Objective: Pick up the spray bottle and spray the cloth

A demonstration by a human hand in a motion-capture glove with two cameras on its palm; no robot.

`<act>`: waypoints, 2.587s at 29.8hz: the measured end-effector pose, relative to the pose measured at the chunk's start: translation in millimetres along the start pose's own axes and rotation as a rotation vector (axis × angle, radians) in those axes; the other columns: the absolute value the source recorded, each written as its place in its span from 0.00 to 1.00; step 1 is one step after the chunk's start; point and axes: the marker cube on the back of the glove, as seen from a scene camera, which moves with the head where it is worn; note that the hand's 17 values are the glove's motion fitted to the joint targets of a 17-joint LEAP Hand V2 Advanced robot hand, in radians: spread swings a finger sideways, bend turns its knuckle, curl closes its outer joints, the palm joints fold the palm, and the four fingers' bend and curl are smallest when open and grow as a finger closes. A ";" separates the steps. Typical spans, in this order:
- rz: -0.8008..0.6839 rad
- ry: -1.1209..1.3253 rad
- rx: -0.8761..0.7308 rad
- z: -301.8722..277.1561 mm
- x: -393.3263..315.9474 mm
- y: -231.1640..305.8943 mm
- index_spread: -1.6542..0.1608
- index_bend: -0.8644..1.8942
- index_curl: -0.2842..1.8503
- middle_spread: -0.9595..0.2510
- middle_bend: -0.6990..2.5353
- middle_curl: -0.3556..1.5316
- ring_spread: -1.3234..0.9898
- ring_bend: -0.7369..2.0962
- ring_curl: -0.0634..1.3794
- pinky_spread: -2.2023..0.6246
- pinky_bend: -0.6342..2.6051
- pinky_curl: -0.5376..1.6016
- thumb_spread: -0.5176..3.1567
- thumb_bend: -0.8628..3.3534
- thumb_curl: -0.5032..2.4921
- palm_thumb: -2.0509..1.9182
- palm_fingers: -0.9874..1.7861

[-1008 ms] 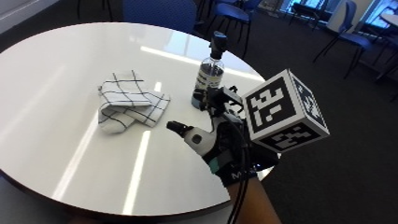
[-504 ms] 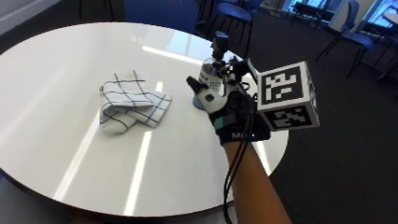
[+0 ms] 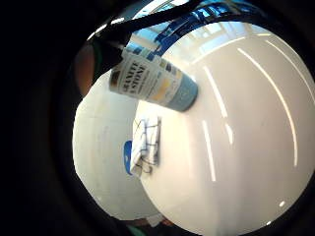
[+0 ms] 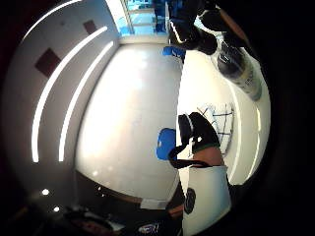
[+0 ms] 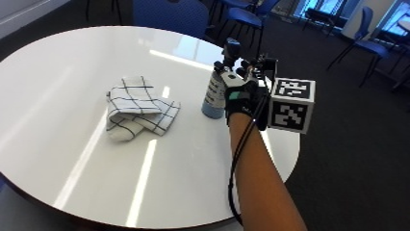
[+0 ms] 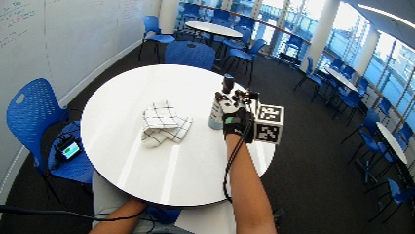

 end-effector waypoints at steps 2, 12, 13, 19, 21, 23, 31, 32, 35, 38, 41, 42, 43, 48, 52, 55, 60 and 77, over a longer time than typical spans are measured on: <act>0.036 -0.017 0.000 3.2 2.0 -9.9 0.71 0.36 0.26 0.72 0.30 0.38 0.56 0.37 0.26 0.84 0.27 0.39 0.41 0.21 0.29 0.73 0.59; 0.101 0.028 0.068 4.6 3.2 -42.9 0.71 0.38 0.27 0.68 0.30 0.38 0.55 0.36 0.26 0.83 0.25 0.39 0.39 0.20 0.30 0.75 0.60; 0.111 0.030 0.068 4.6 3.9 -46.3 0.71 0.38 0.28 0.68 0.30 0.39 0.55 0.36 0.26 0.83 0.25 0.39 0.39 0.20 0.31 0.75 0.60; 0.151 0.045 0.066 5.9 10.4 -59.3 0.72 0.43 0.30 0.66 0.31 0.39 0.54 0.34 0.26 0.83 0.22 0.37 0.38 0.20 0.31 0.76 0.64; 0.166 0.039 0.062 6.3 11.8 -62.2 0.72 0.43 0.31 0.64 0.31 0.39 0.53 0.35 0.26 0.83 0.21 0.36 0.38 0.20 0.32 0.77 0.65; 0.185 0.029 0.054 7.3 12.3 -64.6 0.72 0.44 0.32 0.64 0.31 0.40 0.53 0.35 0.26 0.83 0.21 0.35 0.37 0.20 0.32 0.77 0.65; 0.198 0.025 0.048 8.6 11.5 -72.5 0.73 0.48 0.35 0.61 0.34 0.41 0.51 0.38 0.29 0.83 0.20 0.31 0.34 0.20 0.34 0.77 0.69; 0.195 0.025 0.047 8.8 11.4 -73.7 0.73 0.48 0.35 0.61 0.34 0.41 0.51 0.38 0.29 0.83 0.20 0.31 0.34 0.20 0.34 0.77 0.69; 0.174 0.014 0.041 9.8 13.3 -75.9 0.73 0.48 0.36 0.61 0.35 0.42 0.51 0.40 0.30 0.83 0.20 0.30 0.33 0.20 0.34 0.77 0.69; 0.130 -0.003 0.050 9.1 14.2 -79.3 0.74 0.48 0.36 0.60 0.35 0.43 0.50 0.40 0.31 0.83 0.20 0.29 0.32 0.20 0.35 0.78 0.70; 0.052 -0.012 0.090 4.8 6.2 -88.3 0.74 0.48 0.36 0.60 0.36 0.43 0.50 0.41 0.31 0.83 0.21 0.28 0.30 0.20 0.35 0.78 0.71; 0.026 -0.015 0.107 2.3 1.5 -91.6 0.73 0.48 0.37 0.60 0.36 0.43 0.49 0.42 0.32 0.83 0.21 0.28 0.30 0.20 0.36 0.78 0.72; 0.003 -0.019 0.122 -0.7 -3.9 -94.5 0.73 0.47 0.37 0.60 0.36 0.43 0.49 0.42 0.32 0.83 0.21 0.28 0.30 0.20 0.36 0.78 0.72; -0.065 -0.023 0.145 -10.6 -30.0 -102.3 0.73 0.47 0.37 0.60 0.36 0.44 0.48 0.44 0.34 0.82 0.22 0.28 0.28 0.20 0.36 0.78 0.74; -0.094 -0.026 0.135 -10.1 -40.4 -103.9 0.73 0.46 0.37 0.61 0.36 0.44 0.48 0.45 0.35 0.81 0.22 0.28 0.28 0.19 0.37 0.77 0.75; -0.120 -0.028 0.139 -9.6 -43.5 -104.6 0.73 0.47 0.37 0.61 0.36 0.44 0.48 0.45 0.35 0.80 0.22 0.28 0.29 0.19 0.37 0.76 0.76; -0.155 -0.033 0.145 -7.0 -49.5 -105.5 0.73 0.47 0.37 0.61 0.37 0.44 0.48 0.46 0.35 0.80 0.23 0.28 0.29 0.19 0.37 0.75 0.78; -0.216 -0.075 0.230 -8.2 -34.6 -103.0 0.74 0.43 0.37 0.62 0.34 0.44 0.48 0.45 0.34 0.71 0.33 0.38 0.28 0.19 0.37 0.73 0.85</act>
